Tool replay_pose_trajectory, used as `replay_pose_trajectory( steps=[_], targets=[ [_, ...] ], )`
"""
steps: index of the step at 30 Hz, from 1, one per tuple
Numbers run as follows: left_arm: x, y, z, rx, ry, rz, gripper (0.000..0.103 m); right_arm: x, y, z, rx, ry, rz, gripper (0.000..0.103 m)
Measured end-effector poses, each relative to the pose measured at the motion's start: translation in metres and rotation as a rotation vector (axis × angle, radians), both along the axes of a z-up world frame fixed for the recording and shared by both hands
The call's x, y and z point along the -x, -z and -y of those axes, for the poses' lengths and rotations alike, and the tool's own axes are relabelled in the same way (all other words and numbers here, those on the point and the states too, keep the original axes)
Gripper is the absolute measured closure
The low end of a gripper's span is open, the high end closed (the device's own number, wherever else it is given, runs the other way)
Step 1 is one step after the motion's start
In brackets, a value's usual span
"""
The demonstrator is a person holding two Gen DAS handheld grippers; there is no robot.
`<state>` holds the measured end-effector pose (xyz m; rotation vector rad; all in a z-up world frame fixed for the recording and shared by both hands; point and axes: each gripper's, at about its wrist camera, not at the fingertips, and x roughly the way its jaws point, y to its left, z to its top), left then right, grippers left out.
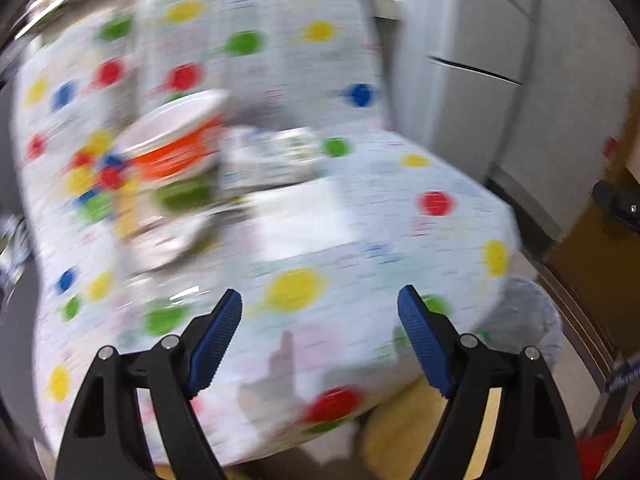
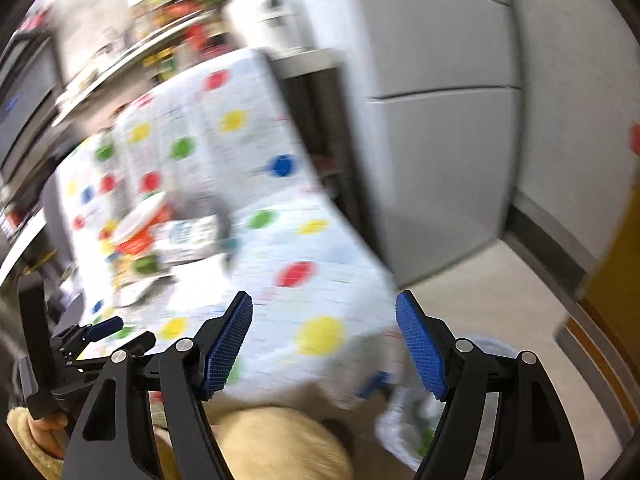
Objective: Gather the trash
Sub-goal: 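Move both tools back toward the chair of trash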
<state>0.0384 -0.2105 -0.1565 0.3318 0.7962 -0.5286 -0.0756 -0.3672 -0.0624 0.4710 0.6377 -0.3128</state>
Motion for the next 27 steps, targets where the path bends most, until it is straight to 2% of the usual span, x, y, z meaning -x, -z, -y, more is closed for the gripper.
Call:
replay_pose_trajectory(
  steps=[5,9,11,12,16,18,19,21,24,27],
  targets=[
    [-0.021,-0.009,-0.069,-0.012,-0.16,0.019,0.025,-0.063,-0.006,-0.047,0.014,-0.144,-0.004,0.028],
    [-0.044,-0.012,-0.117,-0.01,-0.278,0.016,0.025,-0.116,-0.002,-0.078,0.064,-0.248,-0.017,0.027],
    [-0.055,-0.012,-0.129,-0.002,-0.312,0.013,0.025,-0.138,0.005,-0.087,0.08,-0.273,-0.027,0.017],
    [-0.062,-0.014,-0.135,0.002,-0.329,0.013,0.025,-0.148,0.01,-0.089,0.09,-0.284,-0.03,0.017],
    [-0.082,-0.013,-0.142,0.006,-0.356,0.013,0.025,-0.195,0.035,-0.093,0.094,-0.332,-0.069,0.014],
    [-0.092,-0.013,-0.14,0.003,-0.358,0.018,0.025,-0.216,0.048,-0.086,0.042,-0.336,-0.081,0.013],
    [-0.096,-0.013,-0.139,0.002,-0.357,0.02,0.025,-0.224,0.053,-0.084,0.015,-0.338,-0.088,0.009],
    [-0.105,-0.012,-0.134,0.006,-0.353,0.019,0.025,-0.241,0.062,-0.078,-0.031,-0.336,-0.064,0.007],
    [-0.115,-0.011,-0.125,0.005,-0.342,0.019,0.025,-0.255,0.065,-0.078,0.002,-0.322,-0.052,0.006],
    [-0.122,-0.01,-0.113,-0.005,-0.323,0.021,0.025,-0.265,0.071,-0.073,-0.01,-0.344,-0.067,0.006]
  ],
)
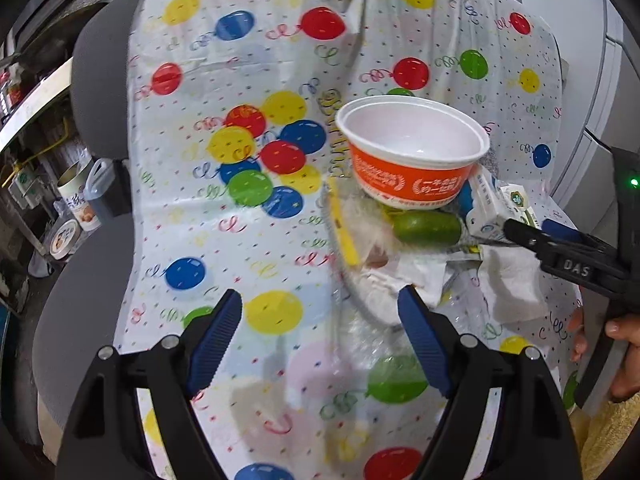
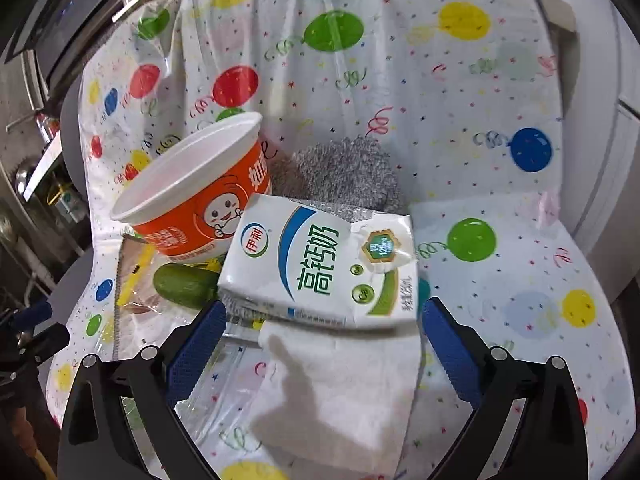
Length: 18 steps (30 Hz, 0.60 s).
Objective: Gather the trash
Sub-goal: 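Move both tools back toward the chair of trash, then grasp the milk carton with the right tool while the left tool grasps the paper bowl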
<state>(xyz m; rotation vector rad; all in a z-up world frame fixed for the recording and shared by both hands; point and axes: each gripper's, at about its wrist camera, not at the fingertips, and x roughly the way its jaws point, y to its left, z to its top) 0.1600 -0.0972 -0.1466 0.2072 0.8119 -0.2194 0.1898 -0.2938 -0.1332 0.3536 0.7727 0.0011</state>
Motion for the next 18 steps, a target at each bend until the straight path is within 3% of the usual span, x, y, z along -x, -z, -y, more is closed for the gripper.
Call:
replay_pose_trajectory(
  steps=[3,7,12,13,14,17,18],
  targets=[
    [-0.003,0.001,0.011,-0.018,0.022,0.003,0.025,-0.001,0.006,0.005,0.007,-0.053,-0.02,0.006],
    [-0.008,0.009,0.023,-0.032,0.034,-0.006,0.025,-0.008,0.016,0.005,0.088,-0.122,-0.036,0.006],
    [-0.01,0.014,0.029,-0.027,0.04,-0.019,0.025,-0.009,0.01,0.002,0.083,-0.177,-0.009,0.016],
    [-0.009,0.014,0.029,-0.031,0.041,-0.016,0.025,-0.007,0.008,0.002,0.098,-0.166,-0.009,0.037],
    [-0.008,0.013,0.029,-0.033,0.039,-0.014,0.025,-0.005,0.006,0.001,0.108,-0.165,-0.009,0.052],
    [-0.007,0.012,0.027,-0.034,0.034,-0.011,0.025,0.004,0.005,-0.003,0.115,-0.197,-0.019,0.072],
    [-0.006,0.011,0.026,-0.031,0.03,-0.011,0.025,0.007,0.005,-0.005,0.115,-0.207,-0.021,0.074]
  ],
)
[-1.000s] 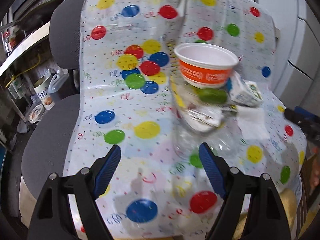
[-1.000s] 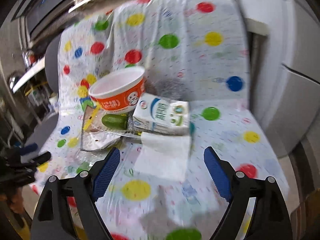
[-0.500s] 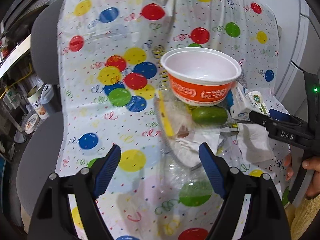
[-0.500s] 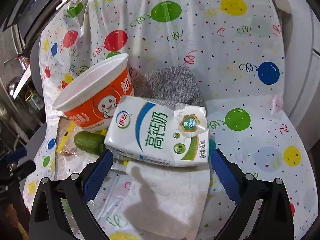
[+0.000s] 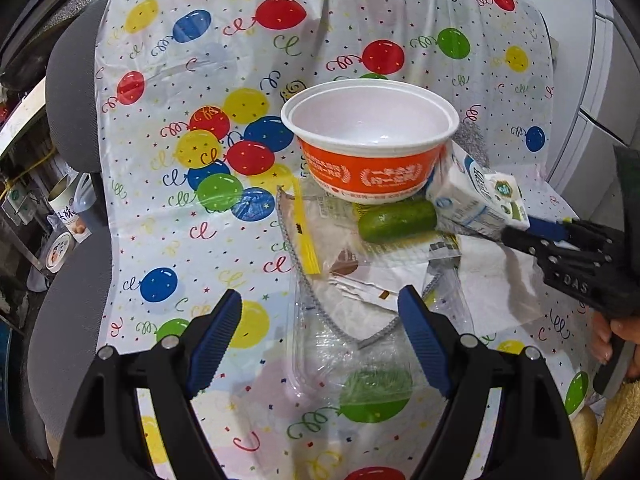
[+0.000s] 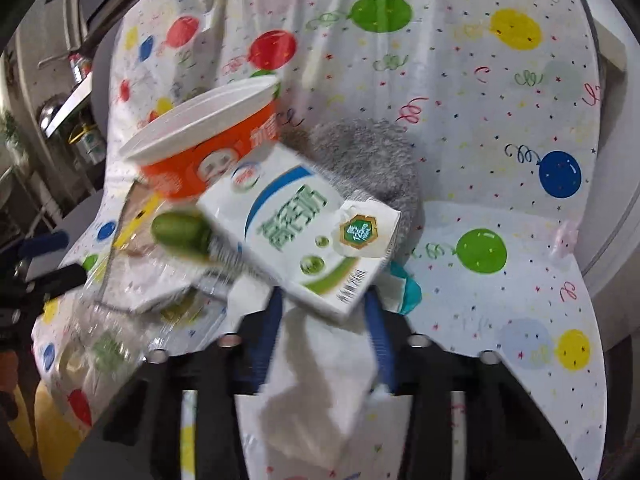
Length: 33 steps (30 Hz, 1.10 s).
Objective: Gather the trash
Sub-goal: 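Grasp the milk carton with the right tool while the left tool grasps the paper bowl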
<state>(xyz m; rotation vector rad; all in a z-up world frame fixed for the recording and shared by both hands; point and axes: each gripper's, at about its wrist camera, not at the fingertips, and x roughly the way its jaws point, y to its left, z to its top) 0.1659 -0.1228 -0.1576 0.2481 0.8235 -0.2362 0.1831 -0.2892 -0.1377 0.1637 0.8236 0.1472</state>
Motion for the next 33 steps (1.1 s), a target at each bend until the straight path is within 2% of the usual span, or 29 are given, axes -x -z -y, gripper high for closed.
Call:
replay_pose_trajectory(
  steps=[2,5,6,8,10,14,18,22,29,30,31,33],
  targets=[
    [0.002,-0.001,-0.002,0.004,-0.007,-0.001,0.025,0.006,-0.001,-0.004,-0.008,-0.016,-0.017,0.084],
    [0.007,-0.002,-0.005,0.007,-0.009,0.0,0.025,0.023,-0.006,-0.006,-0.067,-0.063,-0.03,0.08],
    [0.007,-0.002,-0.005,0.006,-0.009,0.001,0.025,0.029,-0.009,-0.006,-0.064,-0.063,-0.017,0.075],
    [0.008,-0.002,-0.006,0.002,-0.01,0.001,0.025,0.033,-0.012,-0.009,-0.033,-0.029,0.013,0.032],
    [0.007,-0.001,-0.006,0.002,-0.014,-0.003,0.025,0.033,-0.014,-0.001,-0.037,0.015,0.041,0.022],
    [0.007,0.0,-0.003,0.006,-0.006,-0.003,0.025,0.017,-0.007,0.015,-0.118,0.032,0.032,0.016],
    [0.004,0.001,0.002,-0.004,-0.003,-0.003,0.025,-0.013,0.004,0.014,-0.035,-0.022,0.005,0.01],
    [-0.001,0.003,0.005,0.0,0.002,0.0,0.025,-0.029,0.007,0.016,0.03,-0.069,0.03,0.007],
    [-0.012,0.005,0.012,0.002,0.002,-0.006,0.025,-0.053,0.013,-0.004,0.121,-0.2,0.039,0.008],
    [-0.013,0.004,0.013,0.002,0.003,-0.005,0.025,-0.052,0.011,-0.005,0.125,-0.201,0.047,0.009],
    [-0.014,0.003,0.014,0.001,0.005,-0.002,0.025,-0.051,0.009,-0.006,0.125,-0.196,0.058,0.016],
    [-0.018,-0.004,0.016,-0.002,0.005,0.013,0.025,-0.044,0.002,-0.004,0.115,-0.163,0.076,0.017]
  ],
)
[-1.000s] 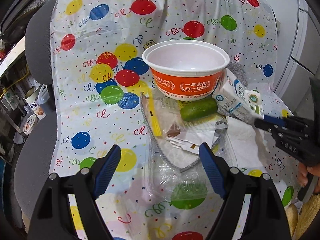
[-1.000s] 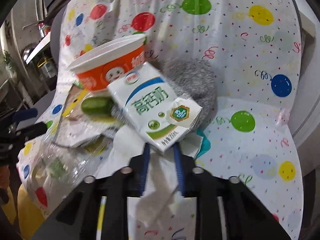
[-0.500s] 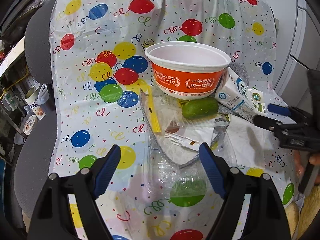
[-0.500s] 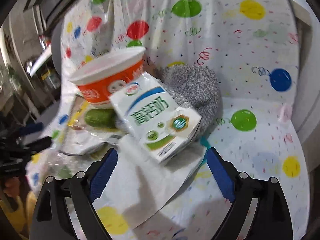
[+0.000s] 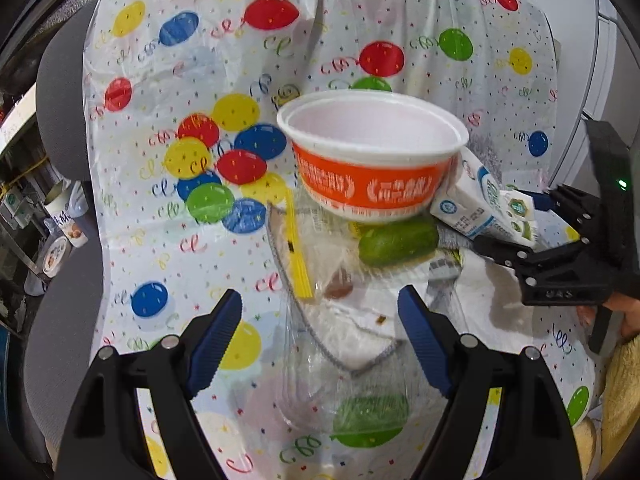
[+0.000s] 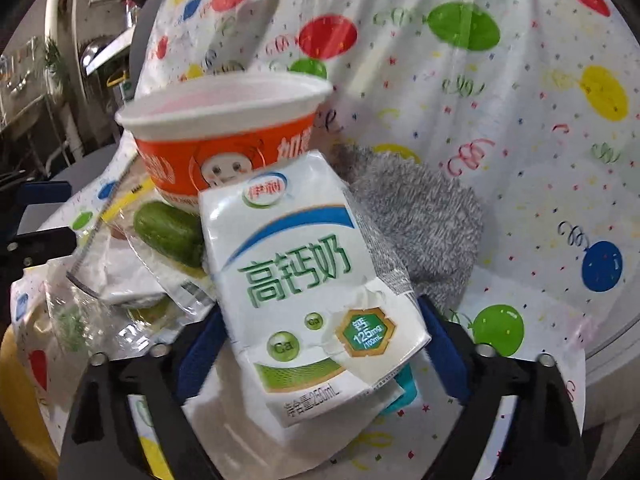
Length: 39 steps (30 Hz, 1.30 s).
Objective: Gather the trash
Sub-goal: 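Grasp the milk carton with the right tool while the left tool grasps the paper bowl, then carry bowl and carton to the bin and release both inside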
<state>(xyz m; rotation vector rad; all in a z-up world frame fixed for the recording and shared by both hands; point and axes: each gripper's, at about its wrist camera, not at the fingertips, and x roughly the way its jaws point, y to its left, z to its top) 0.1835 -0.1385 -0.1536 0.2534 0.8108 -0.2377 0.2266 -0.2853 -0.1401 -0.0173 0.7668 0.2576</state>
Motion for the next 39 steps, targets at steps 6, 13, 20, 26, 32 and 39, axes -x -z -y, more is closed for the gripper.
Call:
replay_pose_trajectory(
  steps=[6,13,20,26,32,39],
  targets=[
    [-0.021,-0.034,0.008,0.019,-0.024,0.066,0.025,0.03,-0.028,0.018,-0.008,0.146,0.078,0.018],
    [-0.072,-0.043,0.019,0.093,-0.087,0.029,0.032,0.063,-0.037,0.024,-0.008,0.261,0.09,0.018],
    [-0.1,-0.016,0.02,0.124,-0.102,-0.099,0.076,0.089,-0.045,0.033,-0.026,0.3,0.107,0.018],
    [-0.086,-0.034,0.014,0.266,-0.091,-0.043,0.099,0.109,-0.059,0.034,-0.003,0.34,0.14,0.018],
    [-0.026,-0.083,0.035,0.24,-0.003,0.114,0.1,0.149,-0.083,0.054,-0.043,0.433,0.157,0.018],
    [0.064,-0.064,0.076,0.252,0.171,0.083,0.1,0.25,-0.092,0.089,-0.061,0.632,0.117,0.018]
  ],
)
